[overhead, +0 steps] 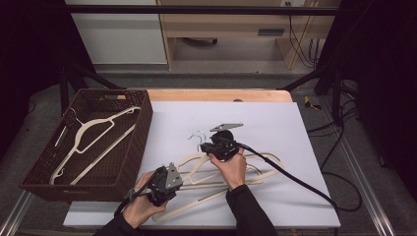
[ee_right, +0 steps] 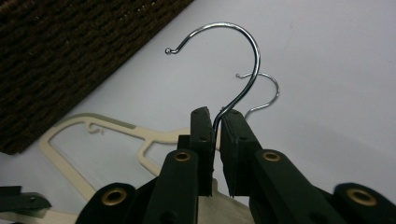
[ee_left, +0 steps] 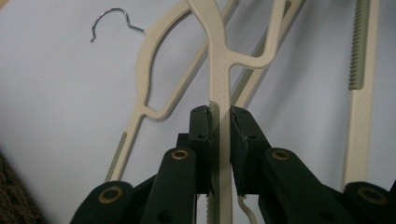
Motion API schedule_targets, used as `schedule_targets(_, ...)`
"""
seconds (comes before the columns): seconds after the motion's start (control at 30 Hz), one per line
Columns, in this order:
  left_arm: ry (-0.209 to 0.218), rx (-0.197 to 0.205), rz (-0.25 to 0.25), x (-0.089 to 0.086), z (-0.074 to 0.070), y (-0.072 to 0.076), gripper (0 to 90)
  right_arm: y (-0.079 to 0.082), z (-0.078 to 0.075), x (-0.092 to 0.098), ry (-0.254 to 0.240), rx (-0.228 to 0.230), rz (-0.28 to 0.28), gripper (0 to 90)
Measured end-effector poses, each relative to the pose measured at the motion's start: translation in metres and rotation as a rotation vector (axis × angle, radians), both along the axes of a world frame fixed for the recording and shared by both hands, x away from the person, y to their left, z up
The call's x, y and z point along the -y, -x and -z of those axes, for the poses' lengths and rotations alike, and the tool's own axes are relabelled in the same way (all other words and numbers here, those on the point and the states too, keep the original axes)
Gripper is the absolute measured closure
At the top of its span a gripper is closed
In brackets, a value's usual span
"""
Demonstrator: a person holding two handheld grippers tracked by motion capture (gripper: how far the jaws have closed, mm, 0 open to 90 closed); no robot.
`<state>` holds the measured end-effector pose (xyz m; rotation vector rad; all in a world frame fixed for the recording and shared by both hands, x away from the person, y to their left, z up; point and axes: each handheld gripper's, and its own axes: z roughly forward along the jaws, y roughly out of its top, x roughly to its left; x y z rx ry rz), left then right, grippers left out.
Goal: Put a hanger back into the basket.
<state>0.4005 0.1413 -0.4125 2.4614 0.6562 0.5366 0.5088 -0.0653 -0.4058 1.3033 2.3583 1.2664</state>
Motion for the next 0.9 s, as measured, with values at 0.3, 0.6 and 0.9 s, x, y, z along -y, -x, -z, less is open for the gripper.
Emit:
schedule_targets(0.3,0.079,-0.081,-0.002,-0.007,-0.001,-0.002,78.6,0.01,-0.006,0.001,-0.033,0.031,-0.016,88.9)
schedule_targets(0.6,0.275,-0.11,0.025,-0.009,-0.017,-0.017,48.1,0.022,-0.013,0.003,-0.039,0.088,-0.048,88.9)
schedule_targets(0.9,0.321,-0.188,0.022,0.009,-0.011,-0.048,60.0,0.035,-0.021,0.006,-0.045,0.164,-0.104,88.8)
